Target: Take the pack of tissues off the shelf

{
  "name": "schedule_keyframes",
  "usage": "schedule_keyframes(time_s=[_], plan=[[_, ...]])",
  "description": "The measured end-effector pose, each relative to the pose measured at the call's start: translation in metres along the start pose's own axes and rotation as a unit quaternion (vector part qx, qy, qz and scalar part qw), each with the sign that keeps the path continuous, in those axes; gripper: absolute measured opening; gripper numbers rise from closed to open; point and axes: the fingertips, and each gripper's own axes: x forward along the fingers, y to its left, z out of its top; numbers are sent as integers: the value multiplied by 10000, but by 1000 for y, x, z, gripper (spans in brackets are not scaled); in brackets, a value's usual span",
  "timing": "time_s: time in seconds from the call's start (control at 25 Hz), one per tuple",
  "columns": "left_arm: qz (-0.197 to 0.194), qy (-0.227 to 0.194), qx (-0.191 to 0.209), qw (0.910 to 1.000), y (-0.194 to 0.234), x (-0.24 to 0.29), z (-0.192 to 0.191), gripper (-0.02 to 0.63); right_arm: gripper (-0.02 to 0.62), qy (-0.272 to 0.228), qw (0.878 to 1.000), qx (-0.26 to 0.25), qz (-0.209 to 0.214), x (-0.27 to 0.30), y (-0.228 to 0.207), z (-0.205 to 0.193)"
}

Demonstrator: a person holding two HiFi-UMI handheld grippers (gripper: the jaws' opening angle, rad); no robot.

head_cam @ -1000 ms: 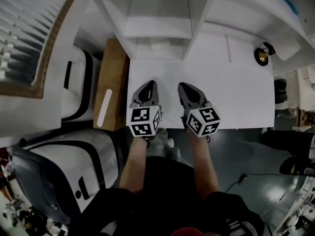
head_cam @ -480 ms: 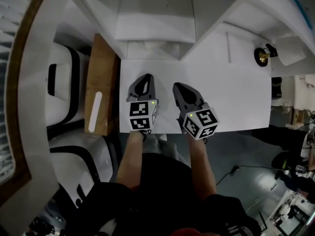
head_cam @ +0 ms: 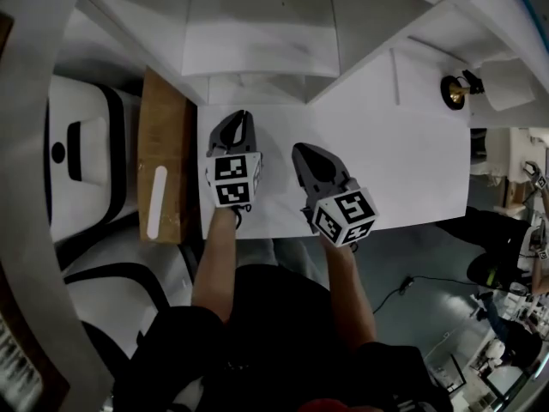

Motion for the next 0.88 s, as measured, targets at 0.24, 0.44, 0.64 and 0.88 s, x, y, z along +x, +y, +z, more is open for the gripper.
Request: schedule_keyframes(time_s=[0.24, 0.44, 0.64, 0.88], plan=[[45, 129, 139, 9998, 15, 33, -2, 78, 20, 108, 9999, 47, -35, 7, -8, -6], [163, 282, 179, 9993, 26, 56, -6, 78, 20, 167, 9998, 49, -41, 14, -12, -6], [165, 508, 169, 9984, 31, 78, -11, 78, 20, 215, 9997, 64, -92, 18, -17, -7], [250, 770, 238, 9964, 33, 97, -17, 78, 20, 228, 9996, 78, -172, 14, -23, -9]])
